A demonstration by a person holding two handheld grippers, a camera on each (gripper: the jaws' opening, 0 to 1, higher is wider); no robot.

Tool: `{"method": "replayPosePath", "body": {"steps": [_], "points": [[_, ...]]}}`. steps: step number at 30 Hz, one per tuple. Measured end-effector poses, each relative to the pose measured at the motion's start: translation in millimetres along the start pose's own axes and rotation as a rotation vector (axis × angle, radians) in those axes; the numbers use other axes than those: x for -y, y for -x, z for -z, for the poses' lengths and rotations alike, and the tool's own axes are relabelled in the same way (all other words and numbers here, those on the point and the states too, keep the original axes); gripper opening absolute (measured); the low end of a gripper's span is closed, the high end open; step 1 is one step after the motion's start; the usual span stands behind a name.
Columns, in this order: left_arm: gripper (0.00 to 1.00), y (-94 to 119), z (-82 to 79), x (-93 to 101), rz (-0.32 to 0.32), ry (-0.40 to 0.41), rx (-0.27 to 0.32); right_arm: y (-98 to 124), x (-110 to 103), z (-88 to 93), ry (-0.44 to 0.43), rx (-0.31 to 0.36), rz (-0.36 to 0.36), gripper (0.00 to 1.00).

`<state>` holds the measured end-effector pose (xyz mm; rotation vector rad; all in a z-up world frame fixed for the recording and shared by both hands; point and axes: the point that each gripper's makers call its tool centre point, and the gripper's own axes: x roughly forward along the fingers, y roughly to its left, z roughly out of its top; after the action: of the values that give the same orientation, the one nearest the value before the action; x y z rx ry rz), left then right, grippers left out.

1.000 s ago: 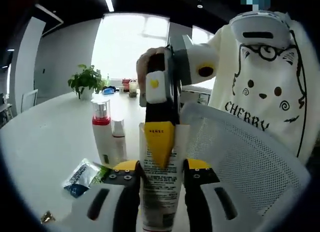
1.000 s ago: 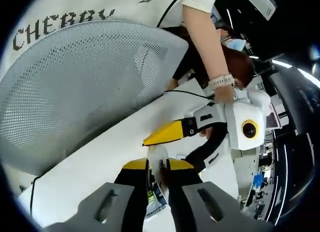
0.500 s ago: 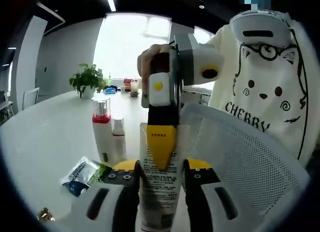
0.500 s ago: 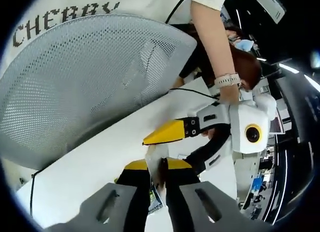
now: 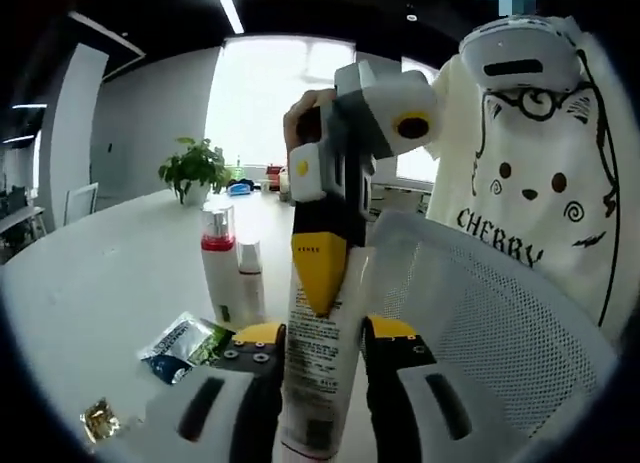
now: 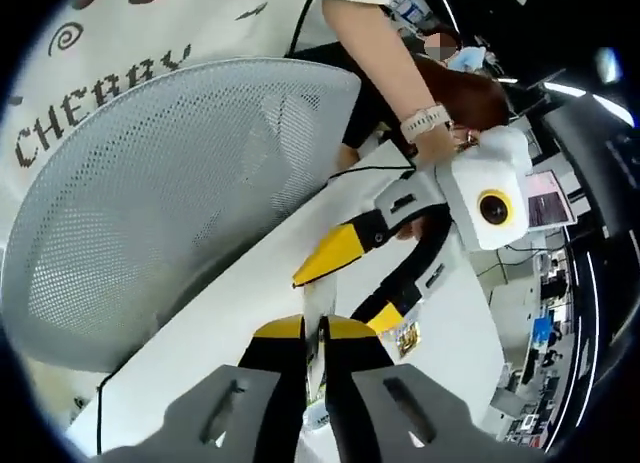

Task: Arrange the skincare products in the storage area until every visible bottle or jar stands upright without overlapping.

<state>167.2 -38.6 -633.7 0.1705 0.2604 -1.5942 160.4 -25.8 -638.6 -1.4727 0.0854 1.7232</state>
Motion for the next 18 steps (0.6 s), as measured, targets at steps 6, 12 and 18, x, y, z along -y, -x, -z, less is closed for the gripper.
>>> {"method": "replayPosePath", "body": {"steps": [6, 12, 18], "points": [[0.27, 14, 1.9, -1.1, -0.096, -0.051, -0.042, 1, 8, -5.8, -0.148, 0.018, 0.008, 0.03], [0.27, 23, 21.1, 3.7, -0.16, -0.101, -0.166, 0, 17, -9.4, -0.213, 0.029, 0.018, 0.03], [0.26, 31, 45.6, 1.5, -0.228, -0.099, -0.273, -3, 28, -11.5, -0.312, 0.043, 0.02, 0.03]]}}
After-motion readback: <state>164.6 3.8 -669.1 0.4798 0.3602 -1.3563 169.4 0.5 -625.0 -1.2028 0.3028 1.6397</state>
